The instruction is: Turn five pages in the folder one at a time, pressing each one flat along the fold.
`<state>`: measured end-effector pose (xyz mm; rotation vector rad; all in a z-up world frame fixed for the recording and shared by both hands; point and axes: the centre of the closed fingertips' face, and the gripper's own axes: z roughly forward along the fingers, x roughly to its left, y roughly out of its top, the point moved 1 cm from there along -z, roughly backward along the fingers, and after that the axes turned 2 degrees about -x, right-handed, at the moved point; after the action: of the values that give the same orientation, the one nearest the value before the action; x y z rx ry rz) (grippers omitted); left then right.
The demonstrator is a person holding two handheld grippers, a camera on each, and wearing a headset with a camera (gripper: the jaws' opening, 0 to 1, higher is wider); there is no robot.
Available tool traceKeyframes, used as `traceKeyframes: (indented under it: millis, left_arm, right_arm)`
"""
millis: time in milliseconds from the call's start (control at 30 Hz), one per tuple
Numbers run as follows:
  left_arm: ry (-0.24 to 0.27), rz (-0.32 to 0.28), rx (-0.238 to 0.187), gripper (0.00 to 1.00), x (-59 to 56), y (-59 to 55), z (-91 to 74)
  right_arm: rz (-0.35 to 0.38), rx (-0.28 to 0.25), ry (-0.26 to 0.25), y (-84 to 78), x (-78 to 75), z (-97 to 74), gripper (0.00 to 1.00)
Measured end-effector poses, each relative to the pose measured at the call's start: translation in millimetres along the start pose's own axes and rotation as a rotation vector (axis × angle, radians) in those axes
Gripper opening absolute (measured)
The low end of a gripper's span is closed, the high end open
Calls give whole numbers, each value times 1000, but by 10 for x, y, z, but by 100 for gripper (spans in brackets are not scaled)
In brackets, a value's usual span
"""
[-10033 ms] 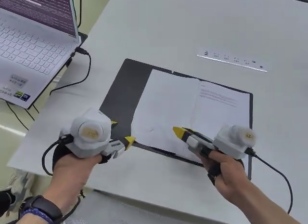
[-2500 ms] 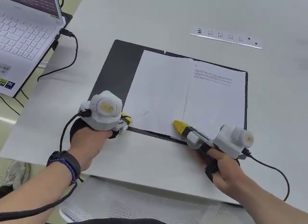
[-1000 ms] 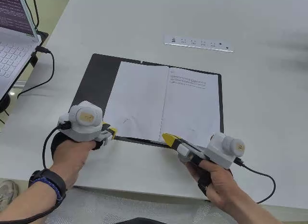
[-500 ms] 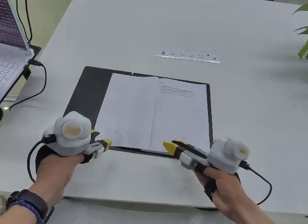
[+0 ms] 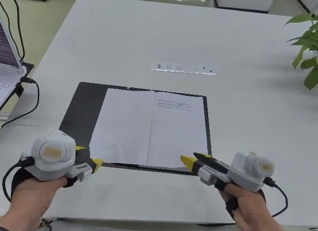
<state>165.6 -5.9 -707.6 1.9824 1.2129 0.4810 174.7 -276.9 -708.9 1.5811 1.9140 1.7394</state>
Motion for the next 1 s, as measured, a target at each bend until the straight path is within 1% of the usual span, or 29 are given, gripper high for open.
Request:
traceKeyframes:
  millis: [33, 133, 200, 300, 333, 400, 433, 533, 667, 800, 900, 1000]
  left_arm:
    - [2, -3, 1, 38, 13, -2, -15]
    - [26, -74, -34, 39, 52, 41, -114]
    - [34, -75, -39, 39, 63, 46, -160]
    - [50, -76, -33, 42, 85, 15, -214]
    - [60, -93, -31, 44, 105, -13, -238]
    - [72, -123, -42, 46, 133, -38, -282]
    - [75, -129, -47, 47, 137, -46, -303]
    - [81, -122, -50, 50, 127, -69, -350]
    - [74, -122, -45, 55, 75, -108, -364]
    - [68, -114, -31, 56, 5, -141, -342]
    - [55, -125, -28, 56, -86, -139, -303]
    - [42, -118, -23, 57, -179, -125, -261]
  right_arm:
    - [-2, -8, -9, 11, -27, -30, 37]
    - [-17, -18, -26, 32, -40, -100, 41]
    - [-48, -8, -41, 35, -50, -159, 43]
    - [-60, -8, -55, 32, -79, -229, 47]
    - [-67, -12, -64, 33, -95, -258, 47]
    - [-74, -7, -77, 17, -117, -308, 50]
    - [-77, -4, -82, 8, -129, -327, 51]
    - [-103, 9, -98, -31, -149, -406, 55]
    - [-123, 14, -102, -68, -144, -461, 58]
    - [-140, 23, -103, -77, -137, -474, 58]
    - [-149, 24, -94, -63, -124, -476, 58]
    - [-148, 24, -92, -52, -117, -482, 58]
